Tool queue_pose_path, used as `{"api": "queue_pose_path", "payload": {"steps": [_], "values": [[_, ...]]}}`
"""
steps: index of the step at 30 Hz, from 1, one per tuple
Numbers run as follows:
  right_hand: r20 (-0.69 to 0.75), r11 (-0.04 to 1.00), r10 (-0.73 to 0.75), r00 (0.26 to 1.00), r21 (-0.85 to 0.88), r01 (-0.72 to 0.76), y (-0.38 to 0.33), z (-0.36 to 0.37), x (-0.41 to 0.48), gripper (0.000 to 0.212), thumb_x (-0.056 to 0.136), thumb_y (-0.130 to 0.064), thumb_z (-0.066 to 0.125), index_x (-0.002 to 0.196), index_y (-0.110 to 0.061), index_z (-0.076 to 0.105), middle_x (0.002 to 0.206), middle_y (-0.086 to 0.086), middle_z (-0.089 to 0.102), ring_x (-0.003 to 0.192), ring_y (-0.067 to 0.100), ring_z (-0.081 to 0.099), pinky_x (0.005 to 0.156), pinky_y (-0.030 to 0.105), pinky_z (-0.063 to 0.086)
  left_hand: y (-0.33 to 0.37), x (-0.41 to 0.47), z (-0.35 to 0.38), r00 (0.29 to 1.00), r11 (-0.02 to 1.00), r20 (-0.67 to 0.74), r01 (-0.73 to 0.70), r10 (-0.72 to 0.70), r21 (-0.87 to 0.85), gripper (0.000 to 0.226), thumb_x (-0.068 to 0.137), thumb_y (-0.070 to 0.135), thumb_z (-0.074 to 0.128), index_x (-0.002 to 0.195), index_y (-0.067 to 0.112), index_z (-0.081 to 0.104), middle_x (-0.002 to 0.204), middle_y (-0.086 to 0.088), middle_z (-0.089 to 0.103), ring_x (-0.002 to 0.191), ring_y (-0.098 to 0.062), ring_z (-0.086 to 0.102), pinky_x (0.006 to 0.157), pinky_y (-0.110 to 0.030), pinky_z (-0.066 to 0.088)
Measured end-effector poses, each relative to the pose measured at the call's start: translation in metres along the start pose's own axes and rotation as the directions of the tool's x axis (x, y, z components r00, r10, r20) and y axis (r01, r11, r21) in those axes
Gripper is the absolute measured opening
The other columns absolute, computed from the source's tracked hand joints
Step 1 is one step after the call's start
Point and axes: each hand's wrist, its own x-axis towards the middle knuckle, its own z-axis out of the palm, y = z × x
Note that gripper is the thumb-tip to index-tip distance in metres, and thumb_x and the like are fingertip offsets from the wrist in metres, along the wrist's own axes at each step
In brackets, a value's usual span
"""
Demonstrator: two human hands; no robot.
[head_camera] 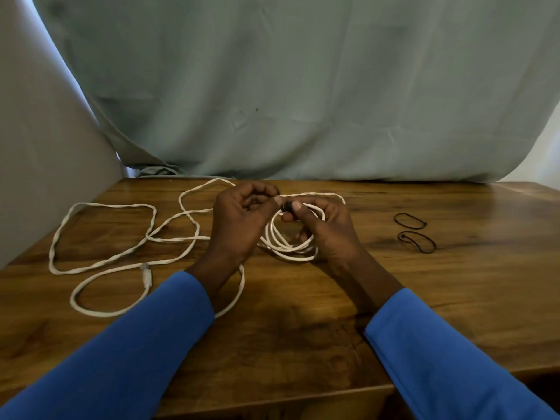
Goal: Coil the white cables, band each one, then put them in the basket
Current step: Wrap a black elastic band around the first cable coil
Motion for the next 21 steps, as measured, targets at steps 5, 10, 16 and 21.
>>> {"api": "queue_pose_path", "payload": {"steps": [5,10,16,21], "values": [[-0.049,0.989,-0.095,0.994,-0.116,0.089,0.002,-0.001,0.003,0.012,0.094,-0.006,0.071,0.103,-0.005,0.077,0.089,0.009,0.078,0.082,0.018,0.073,0.073,0.032,0.056,0.002,-0.004,0.004,0.988,0.988,0.122,-0.106,0.092,0.112,0.010,0.089,0.012,0.074,0.096,0.020,0.076,0.085,0.001,0.077,0.073,-0.032,0.069,0.068,-0.044,0.058],[-0.052,0.994,-0.067,0.996,-0.088,0.063,0.001,0.000,0.003,0.015,0.092,-0.006,0.072,0.092,-0.019,0.080,0.096,0.013,0.079,0.095,0.030,0.075,0.086,0.047,0.060,0.012,-0.008,0.006,0.990,0.962,0.027,-0.139,0.136,0.233,0.014,0.086,0.005,0.077,0.095,0.016,0.077,0.082,0.013,0.074,0.067,0.004,0.064,0.063,-0.009,0.044],[-0.057,0.995,-0.078,0.995,-0.073,0.074,0.001,0.002,0.001,0.014,0.093,-0.003,0.071,0.097,-0.014,0.078,0.093,0.010,0.079,0.086,0.019,0.074,0.074,0.031,0.056,0.016,-0.008,0.005,0.995,0.965,0.051,-0.095,0.085,0.243,0.013,0.090,0.013,0.072,0.095,0.023,0.078,0.088,0.013,0.076,0.086,-0.002,0.071,0.080,-0.029,0.056],[-0.064,0.995,-0.090,0.994,-0.043,0.087,-0.001,-0.001,0.001,0.016,0.089,-0.002,0.075,0.101,-0.012,0.078,0.098,0.013,0.079,0.084,0.018,0.072,0.084,0.046,0.059,0.015,-0.004,0.004,0.991,0.836,0.081,-0.135,0.109,0.532,0.009,0.084,0.044,0.061,0.090,0.043,0.068,0.093,0.023,0.068,0.100,-0.009,0.063,0.094,-0.053,0.049]]}}
